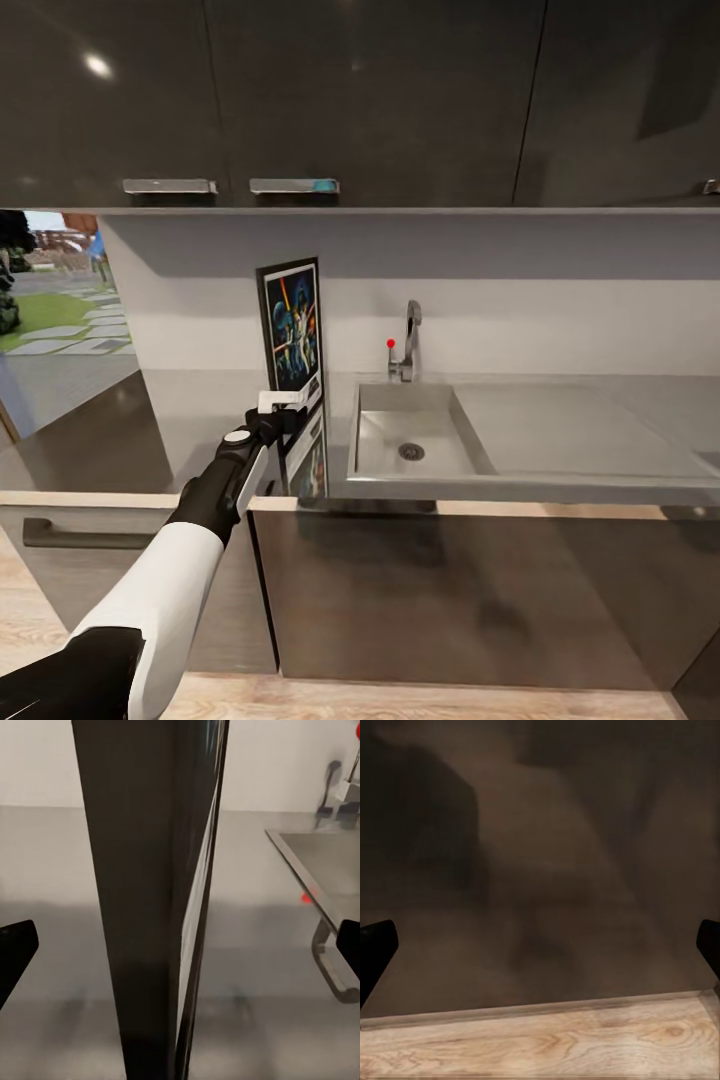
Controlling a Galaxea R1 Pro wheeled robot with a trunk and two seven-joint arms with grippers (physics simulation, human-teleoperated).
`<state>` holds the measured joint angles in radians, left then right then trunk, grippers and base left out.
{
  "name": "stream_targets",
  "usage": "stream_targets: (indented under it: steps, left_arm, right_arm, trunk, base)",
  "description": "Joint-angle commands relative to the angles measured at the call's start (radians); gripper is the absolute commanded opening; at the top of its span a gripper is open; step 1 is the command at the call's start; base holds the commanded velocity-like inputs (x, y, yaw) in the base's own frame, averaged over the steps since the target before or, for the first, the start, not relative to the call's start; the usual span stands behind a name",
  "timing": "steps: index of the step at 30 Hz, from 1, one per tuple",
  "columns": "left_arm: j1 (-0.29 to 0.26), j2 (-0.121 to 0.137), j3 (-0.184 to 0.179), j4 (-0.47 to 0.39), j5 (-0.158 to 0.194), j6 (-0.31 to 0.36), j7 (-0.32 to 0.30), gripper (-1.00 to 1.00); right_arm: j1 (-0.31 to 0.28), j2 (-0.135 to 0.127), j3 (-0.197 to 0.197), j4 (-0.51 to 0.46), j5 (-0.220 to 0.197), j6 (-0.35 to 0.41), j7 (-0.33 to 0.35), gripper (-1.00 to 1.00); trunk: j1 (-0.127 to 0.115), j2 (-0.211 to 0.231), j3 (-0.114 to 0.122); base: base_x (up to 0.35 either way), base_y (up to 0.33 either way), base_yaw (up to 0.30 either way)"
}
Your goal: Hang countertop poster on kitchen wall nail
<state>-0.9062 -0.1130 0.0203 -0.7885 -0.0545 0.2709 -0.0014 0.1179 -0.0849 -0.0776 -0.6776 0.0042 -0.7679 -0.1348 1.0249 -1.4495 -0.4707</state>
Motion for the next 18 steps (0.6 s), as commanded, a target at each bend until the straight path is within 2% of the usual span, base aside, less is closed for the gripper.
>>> stream_targets:
  steps: [1,9,10,18]
  left_arm:
    - [0.000,-0.001,0.002,-0.001,-0.005,0.005,0.000,1.00]
    - [0.000,-0.001,0.002,0.001,-0.007,0.007,0.000,1.00]
    - [0.000,-0.001,0.001,0.001,-0.007,0.007,0.000,-1.00]
    - [0.000,-0.001,0.002,0.000,-0.007,0.010,0.001,-1.00]
  right_arm:
    - [0.000,0.000,0.001,0.004,0.001,-0.001,-0.003,1.00]
    - [0.000,0.000,0.001,0.013,0.000,-0.001,-0.003,1.00]
    - [0.000,0.001,0.001,0.013,0.000,-0.001,-0.003,1.00]
    - [0.000,0.001,0.001,0.015,0.000,-0.001,-0.003,1.00]
  trunk:
    - [0.000,-0.001,-0.001]
    - [0.000,-0.001,-0.001]
    - [0.000,-0.001,-0.001]
    - [0.000,-0.001,-0.001]
  base:
    - [0.021,0.000,0.000]
    - [0.008,0.000,0.000]
    - [0.002,0.000,0.000]
    - [0.000,0.000,0.000]
